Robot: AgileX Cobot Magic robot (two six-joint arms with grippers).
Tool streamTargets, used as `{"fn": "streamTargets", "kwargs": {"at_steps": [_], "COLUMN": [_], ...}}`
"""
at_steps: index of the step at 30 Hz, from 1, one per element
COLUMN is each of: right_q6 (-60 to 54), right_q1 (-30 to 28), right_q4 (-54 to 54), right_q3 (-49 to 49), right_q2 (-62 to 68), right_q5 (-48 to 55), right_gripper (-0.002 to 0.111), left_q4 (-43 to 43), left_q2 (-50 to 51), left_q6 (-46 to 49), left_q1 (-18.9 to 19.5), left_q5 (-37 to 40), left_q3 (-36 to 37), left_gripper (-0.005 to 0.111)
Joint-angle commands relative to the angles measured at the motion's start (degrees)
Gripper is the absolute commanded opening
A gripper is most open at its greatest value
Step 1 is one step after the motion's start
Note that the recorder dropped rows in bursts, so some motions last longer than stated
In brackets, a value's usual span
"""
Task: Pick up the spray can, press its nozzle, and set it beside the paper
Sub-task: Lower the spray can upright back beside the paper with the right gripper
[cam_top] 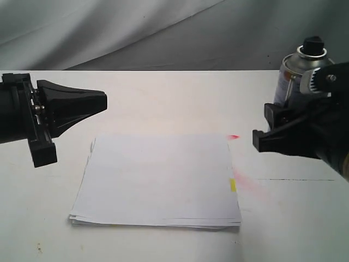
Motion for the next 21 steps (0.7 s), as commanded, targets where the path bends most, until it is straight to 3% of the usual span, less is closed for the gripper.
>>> {"fn": "streamTargets", "kwargs": {"at_steps": [1, 9, 12, 17, 21], "right_q6": [-2.02, -7.76, -11.59, -12.85, -12.36], "right_q1": [-7.79, -21.68, -25.51, -25.87, -25.75], "right_q4": [-3.26, -3.26, -3.26, -3.26, -3.26], "right_q3": [-4.94, -18.2, -21.18, -22.26, -24.59], "right_q2": [1.68, 11.4, 22.1, 35.9, 39.14], "right_q5": [-3.28, -20.6, -24.78, -24.48, -25.1], "right_gripper": [0.0, 0.0, 0.0, 0.0, 0.0], "left_q4": [-1.17, -1.17, -1.17, -1.17, -1.17], "left_q2": [-0.37, -0.37, -0.37, -0.37, -0.37], "left_q6": [-0.06, -1.6, -1.74, -1.89, -1.88], "left_q1": [0.12, 0.12, 0.12, 0.12, 0.12], "left_q5": [-0.05, 0.06, 0.06, 0.06, -0.2], "left_q3": [0.53, 0.53, 0.53, 0.53, 0.53], "left_gripper": [0.0, 0.0, 0.0, 0.0, 0.0]}}
